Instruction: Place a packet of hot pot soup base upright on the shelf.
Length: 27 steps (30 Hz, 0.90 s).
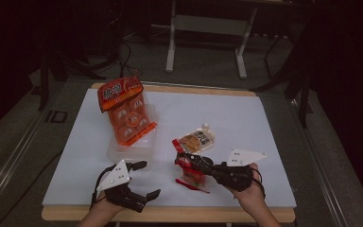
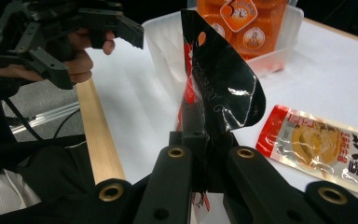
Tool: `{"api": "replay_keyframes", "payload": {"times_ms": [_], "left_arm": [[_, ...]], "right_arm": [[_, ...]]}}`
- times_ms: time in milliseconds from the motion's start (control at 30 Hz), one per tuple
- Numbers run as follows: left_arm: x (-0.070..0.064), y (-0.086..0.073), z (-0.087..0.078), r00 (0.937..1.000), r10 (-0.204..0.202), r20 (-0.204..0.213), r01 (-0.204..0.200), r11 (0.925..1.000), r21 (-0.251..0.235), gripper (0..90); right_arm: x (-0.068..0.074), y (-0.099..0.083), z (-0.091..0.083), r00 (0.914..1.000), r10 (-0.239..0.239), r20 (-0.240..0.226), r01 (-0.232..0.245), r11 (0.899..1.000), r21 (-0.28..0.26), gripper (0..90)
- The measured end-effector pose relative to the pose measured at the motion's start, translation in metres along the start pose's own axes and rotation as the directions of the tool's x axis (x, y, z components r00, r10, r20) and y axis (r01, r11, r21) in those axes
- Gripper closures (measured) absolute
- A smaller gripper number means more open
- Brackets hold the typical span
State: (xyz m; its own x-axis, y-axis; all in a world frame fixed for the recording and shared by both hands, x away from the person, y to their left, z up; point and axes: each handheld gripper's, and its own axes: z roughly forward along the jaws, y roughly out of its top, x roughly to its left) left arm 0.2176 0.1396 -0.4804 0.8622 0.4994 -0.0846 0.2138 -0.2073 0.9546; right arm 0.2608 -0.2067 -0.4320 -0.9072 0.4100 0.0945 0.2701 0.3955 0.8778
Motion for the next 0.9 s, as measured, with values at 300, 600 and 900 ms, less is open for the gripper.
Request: {"api": "replay_keyframes", "payload": {"times_ms": [300, 600, 900], "left_arm": [[0.007, 0.024, 0.006, 0.9987, 0.006, 0.051, -0.004, 0.9988, -0.048, 1.9], [0.004, 0.046, 0.013, 0.9952, 0.027, 0.094, -0.025, 0.9995, -0.02, 14.8], [0.003, 0.058, 0.03, 0.9875, 0.038, 0.153, -0.046, 0.9979, 0.046, 33.7]], "right_arm": [[0.011, 0.005, -0.004, 0.9991, -0.03, -0.03, 0.029, 0.999, -0.018, 90.0], [0.018, 0.007, -0.003, 0.9972, -0.04, -0.063, 0.039, 0.999, -0.023, 90.0], [0.023, 0.01, 0.0, 0.9957, -0.052, -0.077, 0.05, 0.998, -0.024, 90.0]]}}
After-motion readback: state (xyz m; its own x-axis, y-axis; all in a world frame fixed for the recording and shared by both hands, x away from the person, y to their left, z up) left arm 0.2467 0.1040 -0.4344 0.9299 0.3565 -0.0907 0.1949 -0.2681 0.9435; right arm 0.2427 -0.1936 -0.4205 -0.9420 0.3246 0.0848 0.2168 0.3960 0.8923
